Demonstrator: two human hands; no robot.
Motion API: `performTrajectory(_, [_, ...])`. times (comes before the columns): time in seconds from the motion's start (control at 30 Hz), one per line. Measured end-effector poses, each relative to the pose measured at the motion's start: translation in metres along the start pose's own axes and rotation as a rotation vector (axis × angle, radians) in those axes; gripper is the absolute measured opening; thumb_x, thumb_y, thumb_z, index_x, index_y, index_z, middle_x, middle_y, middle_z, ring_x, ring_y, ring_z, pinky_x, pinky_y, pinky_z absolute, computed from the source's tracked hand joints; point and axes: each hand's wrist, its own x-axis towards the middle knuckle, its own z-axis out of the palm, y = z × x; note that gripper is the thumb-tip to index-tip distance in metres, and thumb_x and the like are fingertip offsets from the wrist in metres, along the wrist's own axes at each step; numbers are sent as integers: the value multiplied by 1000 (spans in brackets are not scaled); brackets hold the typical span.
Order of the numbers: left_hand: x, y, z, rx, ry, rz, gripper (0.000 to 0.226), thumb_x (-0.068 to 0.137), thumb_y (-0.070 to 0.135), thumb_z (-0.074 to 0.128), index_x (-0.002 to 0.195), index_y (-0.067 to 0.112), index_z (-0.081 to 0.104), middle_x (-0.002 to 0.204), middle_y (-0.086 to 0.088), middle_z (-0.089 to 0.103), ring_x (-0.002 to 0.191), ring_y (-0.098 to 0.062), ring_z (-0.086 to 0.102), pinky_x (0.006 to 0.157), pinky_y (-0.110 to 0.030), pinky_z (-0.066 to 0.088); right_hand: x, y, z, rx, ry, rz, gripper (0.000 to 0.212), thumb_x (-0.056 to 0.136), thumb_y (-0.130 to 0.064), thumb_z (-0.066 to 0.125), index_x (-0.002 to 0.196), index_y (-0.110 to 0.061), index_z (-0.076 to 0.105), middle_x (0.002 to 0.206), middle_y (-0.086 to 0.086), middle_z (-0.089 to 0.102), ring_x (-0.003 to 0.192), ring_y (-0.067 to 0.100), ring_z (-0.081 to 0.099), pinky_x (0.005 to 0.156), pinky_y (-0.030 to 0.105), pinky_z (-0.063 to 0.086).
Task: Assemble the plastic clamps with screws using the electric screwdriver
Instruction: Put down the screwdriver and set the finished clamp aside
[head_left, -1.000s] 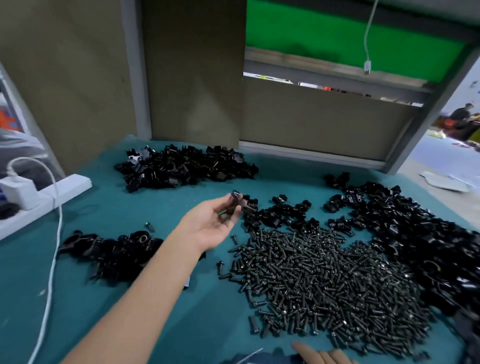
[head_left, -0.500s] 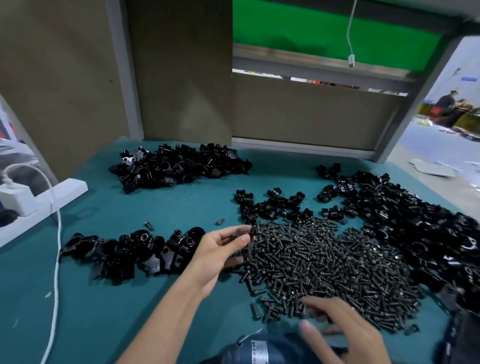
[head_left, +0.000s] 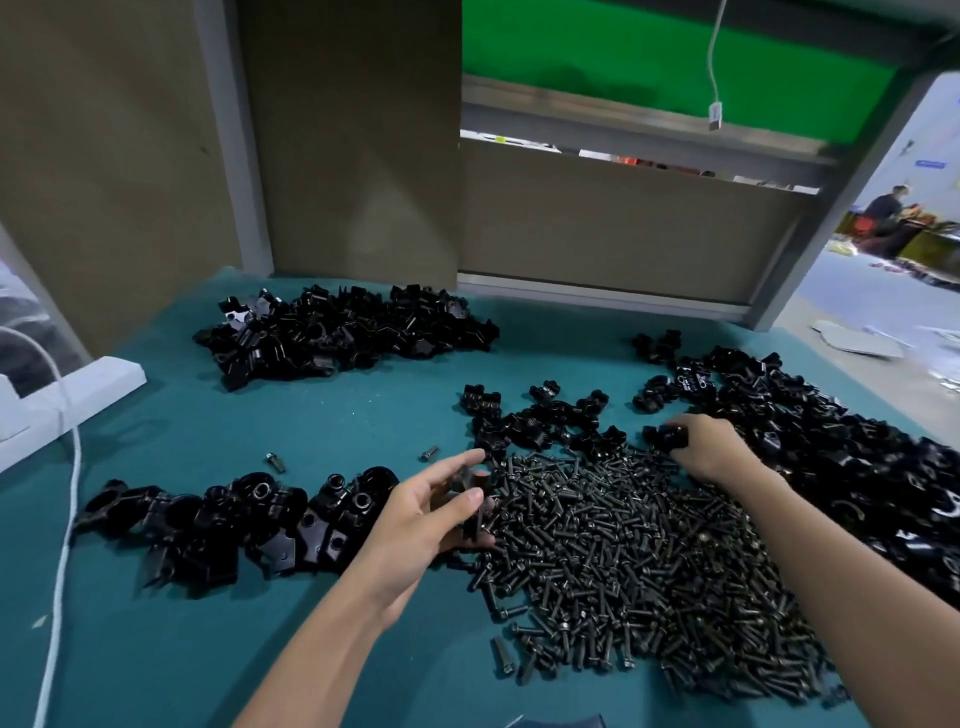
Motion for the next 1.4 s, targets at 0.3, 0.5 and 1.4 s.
performTrajectory(0.3, [-1, 0, -1, -7, -9, 8, 35, 92, 1, 63, 113, 27, 74, 108, -7, 72, 101, -26, 69, 75, -34, 59, 21, 34, 3, -74, 143, 155, 62, 85, -9, 62, 143, -13, 42, 131, 18, 55, 124, 39, 46, 95, 46, 46])
performTrajectory(0.5, [0, -3, -1, 7, -4, 24, 35, 92, 2, 64, 113, 29, 74, 109, -5, 72, 100, -24, 69, 74, -34, 59, 25, 54, -4, -38, 174, 71, 26, 84, 8, 54, 100, -4, 71, 106, 21, 67, 88, 34, 61, 77, 38, 51])
performTrajectory(1.4, [-6, 2, 5, 14, 21, 16, 33, 94, 1, 62, 116, 22, 72, 117, -12, 67, 100, -24, 68, 75, -35, 60, 2, 85, -13, 84, 29, 50, 27, 86, -7, 72, 111, -9, 64, 104, 11, 65, 96, 27, 59, 87, 33, 46])
